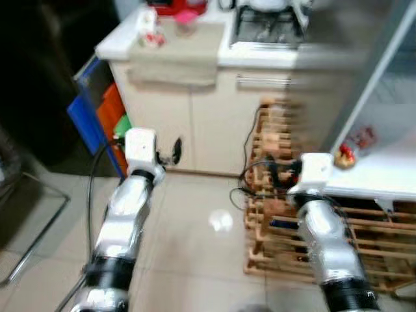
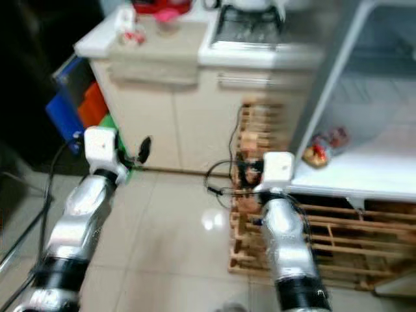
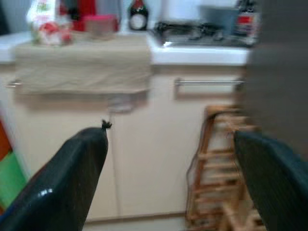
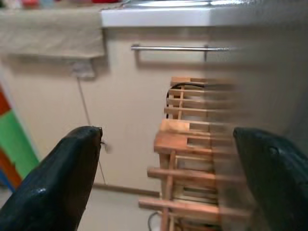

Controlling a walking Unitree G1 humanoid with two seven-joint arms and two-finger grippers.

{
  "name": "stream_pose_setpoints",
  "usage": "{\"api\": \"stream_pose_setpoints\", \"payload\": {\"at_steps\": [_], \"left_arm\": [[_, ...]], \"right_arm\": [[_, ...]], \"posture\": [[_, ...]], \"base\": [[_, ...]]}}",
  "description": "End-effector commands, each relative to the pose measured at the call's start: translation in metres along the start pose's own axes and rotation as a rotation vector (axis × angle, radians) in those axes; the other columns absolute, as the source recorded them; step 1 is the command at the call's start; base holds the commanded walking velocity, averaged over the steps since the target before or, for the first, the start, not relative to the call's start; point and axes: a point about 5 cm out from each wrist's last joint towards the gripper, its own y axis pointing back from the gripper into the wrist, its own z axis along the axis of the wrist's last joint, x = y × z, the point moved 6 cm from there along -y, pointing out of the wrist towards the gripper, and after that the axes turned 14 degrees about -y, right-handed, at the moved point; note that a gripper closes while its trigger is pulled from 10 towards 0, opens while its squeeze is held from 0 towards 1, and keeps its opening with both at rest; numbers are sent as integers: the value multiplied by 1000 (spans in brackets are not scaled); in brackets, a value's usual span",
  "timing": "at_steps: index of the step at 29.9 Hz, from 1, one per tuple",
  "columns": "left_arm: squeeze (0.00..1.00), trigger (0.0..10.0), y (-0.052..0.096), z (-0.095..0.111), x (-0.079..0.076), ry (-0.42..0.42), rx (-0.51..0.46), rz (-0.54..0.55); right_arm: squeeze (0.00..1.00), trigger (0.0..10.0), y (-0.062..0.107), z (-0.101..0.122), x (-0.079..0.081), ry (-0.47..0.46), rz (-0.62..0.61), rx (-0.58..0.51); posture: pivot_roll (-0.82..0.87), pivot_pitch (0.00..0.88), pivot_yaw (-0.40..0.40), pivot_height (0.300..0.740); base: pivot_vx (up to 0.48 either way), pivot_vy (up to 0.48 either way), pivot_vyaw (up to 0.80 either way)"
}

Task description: Restocking fridge

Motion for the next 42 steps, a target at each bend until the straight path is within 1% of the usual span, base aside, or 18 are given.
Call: {"api": "stream_pose_setpoints", "payload": {"at_steps": [1, 3, 4, 5, 8, 11, 17, 18, 21, 22, 25, 32, 34, 36, 39, 42], "left_arm": [[0, 10000, 5, -2, 24, -23, 6, 63], [0, 10000, 5, -1, 24, -32, -2, 59], [0, 10000, 4, 2, 22, -10, -19, 47], [0, 10000, 4, 2, 22, -10, -19, 47], [0, 10000, 4, 7, 19, 23, -44, 30], [0, 10000, 3, 8, 17, -14, -41, 19], [0, 10000, 1, 8, 17, -15, -44, 12], [0, 10000, 3, 7, 14, -4, -46, -2], [0, 10000, 4, 8, 11, -25, -49, -2], [0, 10000, 4, 7, 11, -39, -43, 6], [0, 10000, 4, 5, 11, -33, -38, 12], [0, 10000, 3, 3, 17, -43, -26, 43], [0, 10000, 3, -1, 22, -53, -6, 69], [0, 10000, 3, -4, 29, -56, 6, 104], [0, 10000, 6, -4, 38, -67, 3, 134], [0, 10000, 5, -3, 36, -76, 2, 112]], "right_arm": [[0, 10000, -8, 15, 5, 1, 14, -44], [0, 10000, -11, 16, 7, -1, 19, -48], [0, 10000, -12, 17, 8, -3, 21, -50], [0, 10000, -12, 17, 8, -3, 21, -50], [0, 10000, -15, 19, 10, -9, 25, -57], [0, 10000, -14, 18, 11, -12, 27, -61], [0, 10000, -14, 17, 12, -14, 30, -63], [0, 10000, -15, 16, 12, -14, 29, -61], [0, 10000, -14, 16, 11, -12, 29, -60], [0, 10000, -13, 16, 10, -11, 28, -58], [0, 10000, -13, 16, 8, -11, 26, -57], [0, 10000, -12, 18, 8, -2, 30, -68], [0, 10000, -13, 23, 8, 8, 23, -91], [0, 10000, -13, 31, 6, -4, 9, -121], [0, 10000, -13, 43, 10, 14, 25, -165], [0, 10000, -13, 49, 13, 31, 36, -188]], "posture": [[-33, 0, 43, 740], [-30, 0, 43, 740], [-28, 0, 44, 740], [-28, 0, 44, 740], [-27, 0, 45, 740], [-25, 0, 46, 740], [-28, 0, 48, 740], [-29, 0, 48, 740], [-32, 0, 47, 740], [-34, 0, 46, 740], [-37, 0, 45, 740], [-42, 0, 48, 740], [-45, 0, 48, 740], [-46, 0, 50, 740], [-43, 0, 50, 740], [-41, 0, 51, 740]], "base": [[480, 0, 0], [480, 0, 0], [450, 0, 0], [450, 0, 0], [0, 472, 0], [0, 480, 0], [0, 480, 0], [0, 480, 0], [0, 480, 0], [0, 0, 0], [0, 0, 0], [0, 0, 0], [0, 0, 594], [0, 0, 219], [0, 0, 0], [0, 0, 0]]}}
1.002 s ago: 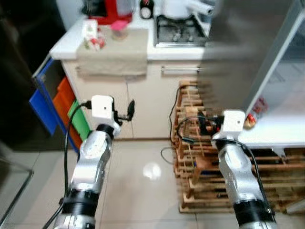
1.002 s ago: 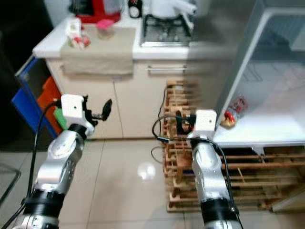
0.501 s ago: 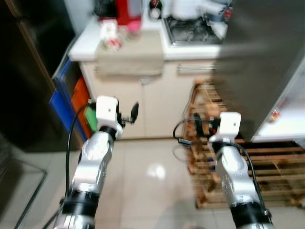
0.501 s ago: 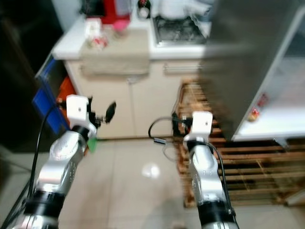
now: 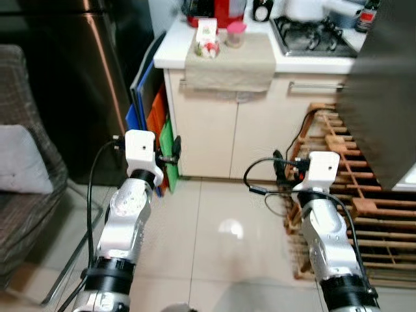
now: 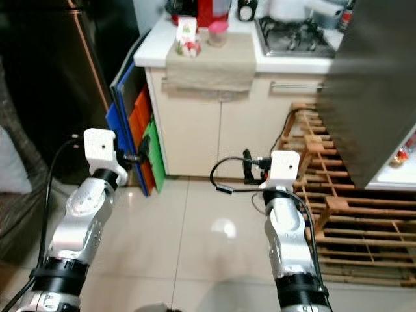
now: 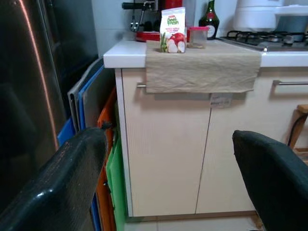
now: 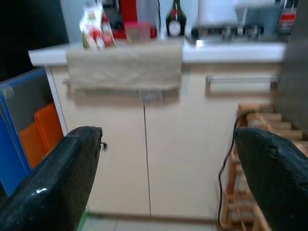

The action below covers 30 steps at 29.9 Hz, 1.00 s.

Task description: Restocking fridge

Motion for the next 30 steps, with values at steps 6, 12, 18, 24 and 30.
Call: {"api": "stream_pose_setpoints", "payload": {"at_steps": [6, 12, 18, 24, 30], "left_arm": [[0, 10000, -4, 11, -16, -9, -35, -88], [0, 10000, -8, 9, -6, -25, -23, -55], [0, 10000, -10, 8, -7, -33, -13, -61], [0, 10000, -10, 3, 0, -2, 13, -45], [0, 10000, -9, -5, -3, 34, 44, -37]], "right_arm": [[0, 10000, -6, 13, 5, 9, 0, -44], [0, 10000, -4, 9, 9, 2, 0, -36], [0, 10000, -10, 7, 14, -13, 9, -33], [0, 10000, -8, 1, 15, -21, 11, -4], [0, 10000, -3, -10, 13, -26, -1, 30]], "posture": [[-42, 0, 60, 740], [-38, 0, 66, 740], [-31, 0, 69, 740], [-34, 0, 70, 740], [-38, 0, 67, 740]], "base": [[310, 0, 0], [465, 0, 0], [465, 0, 0], [465, 0, 0], [465, 0, 0]]}}
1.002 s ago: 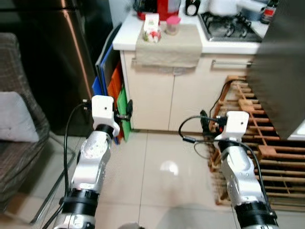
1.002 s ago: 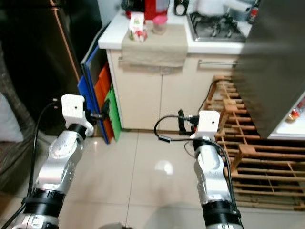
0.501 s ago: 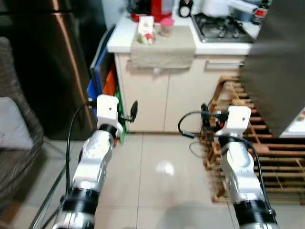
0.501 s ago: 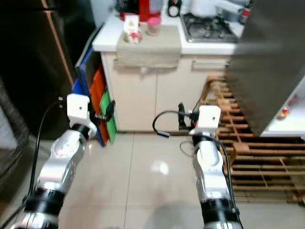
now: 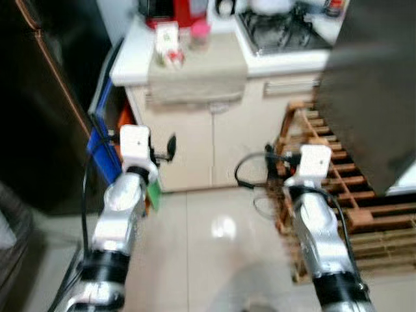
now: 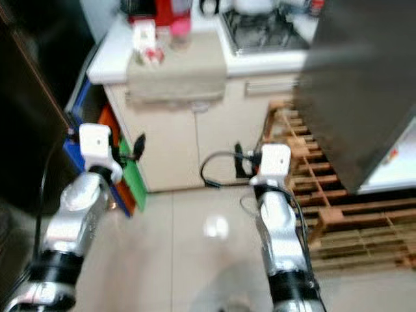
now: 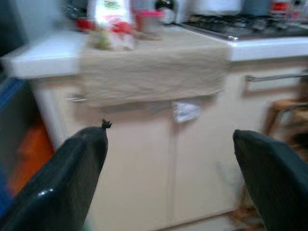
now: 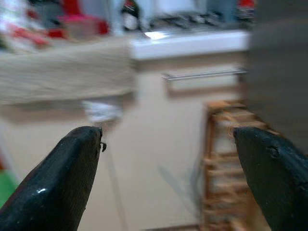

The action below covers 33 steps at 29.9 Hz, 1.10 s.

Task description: Restocking fridge

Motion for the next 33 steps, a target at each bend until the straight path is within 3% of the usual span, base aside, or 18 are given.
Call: {"api": "stream_pose_setpoints", "payload": {"at_steps": [1, 13, 21, 23, 29, 33], "left_arm": [[0, 10000, -2, 0, 17, -15, 7, 40], [0, 10000, -10, 14, 21, -12, -30, 79], [0, 10000, -11, 67, 35, -87, -199, 153], [0, 10000, -12, 88, 32, -89, -261, 132], [0, 10000, -16, 77, 14, -149, -232, 30], [0, 10000, -16, 93, 14, -158, -276, 26]], "right_arm": [[0, 10000, -6, 4, 18, -25, 38, -17], [0, 10000, -16, 7, 25, -3, 77, 3], [0, 10000, -21, 10, 32, 7, 112, 1], [0, 10000, -22, 11, 34, 5, 116, -2], [0, 10000, -24, 21, 40, -10, 121, -43], [0, 10000, -26, 24, 41, -15, 119, -55]], "posture": [[-34, 0, 68, 740], [-21, 0, 15, 740], [-14, 0, 2, 740], [-4, 0, -1, 740], [3, 0, 15, 740], [-6, 0, 26, 740]], "base": [[465, 0, 0], [465, 0, 0], [465, 0, 0], [465, 0, 0], [475, 0, 0], [480, 0, 0]]}}
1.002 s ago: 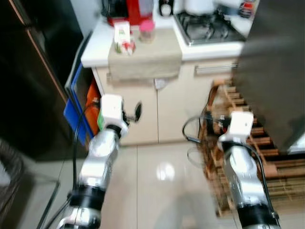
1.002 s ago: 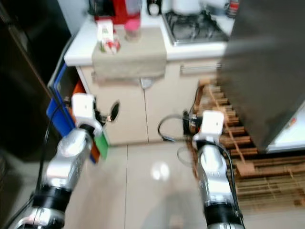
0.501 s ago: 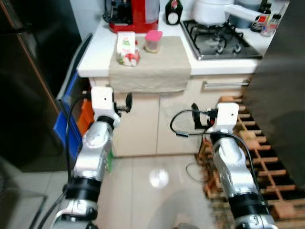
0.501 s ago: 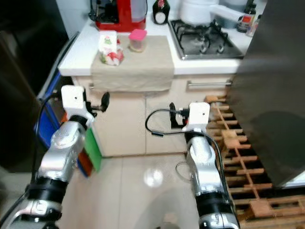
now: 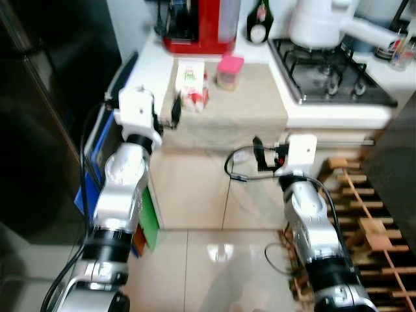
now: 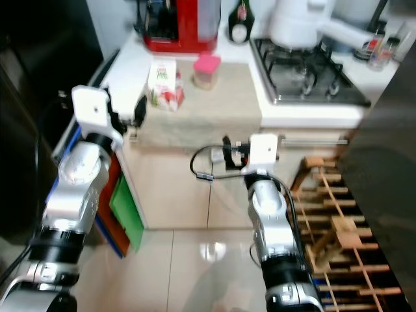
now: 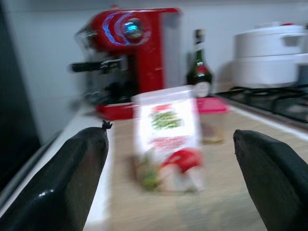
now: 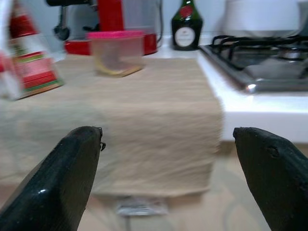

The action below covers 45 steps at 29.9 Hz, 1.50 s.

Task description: Restocking fridge

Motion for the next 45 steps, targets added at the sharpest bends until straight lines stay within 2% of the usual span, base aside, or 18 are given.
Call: {"api": "stream_pose_setpoints", "payload": {"at_steps": [1, 6, 7, 11, 13, 20, 26, 27, 28, 31, 32, 33, 35, 36, 38, 40, 44, 45], "left_arm": [[0, 10000, -6, 17, -5, -17, -49, -26], [0, 10000, -17, 43, 6, -53, -114, 6], [1000, 10000, -22, 59, 11, -42, -157, 8], [1000, 10000, -38, 95, 16, -6, -236, -28], [1000, 10000, -42, 99, 16, -3, -238, -41], [1000, 10000, -71, 75, -4, 88, -67, -156], [1000, 10000, -80, 67, -9, 149, -50, -243], [1000, 10000, -82, 62, 2, 113, -39, -229], [1000, 10000, -82, 62, 2, 113, -39, -229], [1000, 10000, -83, 55, 37, 13, -26, -194], [1000, 10000, -83, 55, 37, 13, -26, -194], [1000, 10000, -83, 56, 52, -15, -28, -181], [1000, 10000, -80, 57, 57, -33, -31, -241], [0, 10000, -76, 55, 60, -75, -26, -293], [0, 10000, -71, 45, 74, -167, 26, -340], [0, 10000, -70, 42, 84, -202, 47, -318], [0, 10000, -71, 43, 98, -192, 48, -239], [0, 10000, -71, 49, 109, -132, -2, -132]], "right_arm": [[0, 10000, -2, 12, -5, -1, -14, -38], [0, 10000, 0, 13, -7, 3, -20, -43], [0, 10000, 1, 15, -8, 10, -23, -51], [0, 10000, 3, 24, -10, 26, -34, -85], [0, 10000, 3, 25, -11, 29, -34, -92], [0, 10000, 4, 25, -12, 30, -35, -87], [0, 10000, 10, 24, -14, 37, -39, -82], [0, 10000, 13, 25, -16, 42, -43, -81], [0, 10000, 13, 25, -16, 42, -43, -81], [0, 10000, 18, 26, -23, 61, -49, -72], [0, 10000, 18, 26, -23, 61, -49, -72], [0, 10000, 19, 26, -26, 67, -53, -68], [0, 10000, 21, 26, -28, 70, -57, -65], [0, 10000, 22, 26, -30, 70, -60, -64], [0, 10000, 24, 22, -31, 69, -57, -45], [0, 10000, 25, 20, -28, 71, -41, -33], [0, 10000, 26, 20, -24, 74, -19, -28], [0, 10000, 27, 26, -23, 73, -27, -49]], "posture": [[-6, 0, 26, 740], [-22, 0, 31, 740], [-26, 0, 33, 740], [-40, 0, 39, 740], [-40, 0, 39, 740], [-53, 0, 39, 740], [-87, 0, 43, 740], [-95, 0, 42, 740], [-95, 0, 42, 740], [-113, 0, 36, 740], [-113, 0, 36, 740], [-115, 0, 34, 740], [-114, 0, 29, 740], [-109, 0, 21, 740], [-97, 0, -1, 740], [-91, 0, -8, 740], [-92, 0, 2, 740], [-99, 0, 31, 740]], "base": [[480, 0, 0], [480, 0, 0], [0, 0, 0], [0, 0, 0], [0, 0, 0], [0, 0, 0], [0, 0, 0], [0, 0, 0], [0, 0, 0], [0, 0, 0], [0, 0, 0], [0, 0, 0], [0, 0, 0], [0, 0, 0], [0, 0, 0], [0, 0, 0], [0, 0, 0], [0, 0, 0]]}}
